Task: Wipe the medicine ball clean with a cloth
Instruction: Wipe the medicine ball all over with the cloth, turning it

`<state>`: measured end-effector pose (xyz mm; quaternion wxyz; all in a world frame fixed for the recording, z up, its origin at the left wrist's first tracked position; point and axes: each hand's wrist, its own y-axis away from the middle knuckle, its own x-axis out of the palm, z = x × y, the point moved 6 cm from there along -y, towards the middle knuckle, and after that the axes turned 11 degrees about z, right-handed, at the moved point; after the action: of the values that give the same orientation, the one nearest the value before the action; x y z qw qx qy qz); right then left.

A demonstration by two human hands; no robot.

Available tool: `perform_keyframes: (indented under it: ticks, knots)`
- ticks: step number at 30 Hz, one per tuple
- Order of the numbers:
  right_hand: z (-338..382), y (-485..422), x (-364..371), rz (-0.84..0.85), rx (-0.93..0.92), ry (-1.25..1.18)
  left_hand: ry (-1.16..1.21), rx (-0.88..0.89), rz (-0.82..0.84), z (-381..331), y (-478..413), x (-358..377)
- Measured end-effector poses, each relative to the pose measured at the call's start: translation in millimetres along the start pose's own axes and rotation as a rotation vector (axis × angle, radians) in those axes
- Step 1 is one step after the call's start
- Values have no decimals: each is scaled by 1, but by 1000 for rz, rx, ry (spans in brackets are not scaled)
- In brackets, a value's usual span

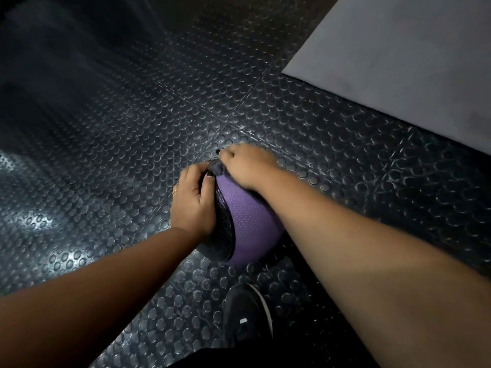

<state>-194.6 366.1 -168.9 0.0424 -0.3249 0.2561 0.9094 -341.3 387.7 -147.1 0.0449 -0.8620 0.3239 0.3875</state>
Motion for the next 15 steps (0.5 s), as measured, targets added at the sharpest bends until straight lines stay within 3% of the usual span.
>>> perform_keyframes:
  ticks: [4,8,12,15]
  knots:
    - [7,86,31,-380,-211,58,35,0,-37,13,-2,-6]
    - [-8,144,101,-510,-262,126,72,-162,-74,15,-9,-7]
    - [-17,110,63,-522,-241,64,-75,-235,-56,9,-6,-4]
    - [-19,71,16,-452,-198,-6,-261,-69,8,-18,-7,4]
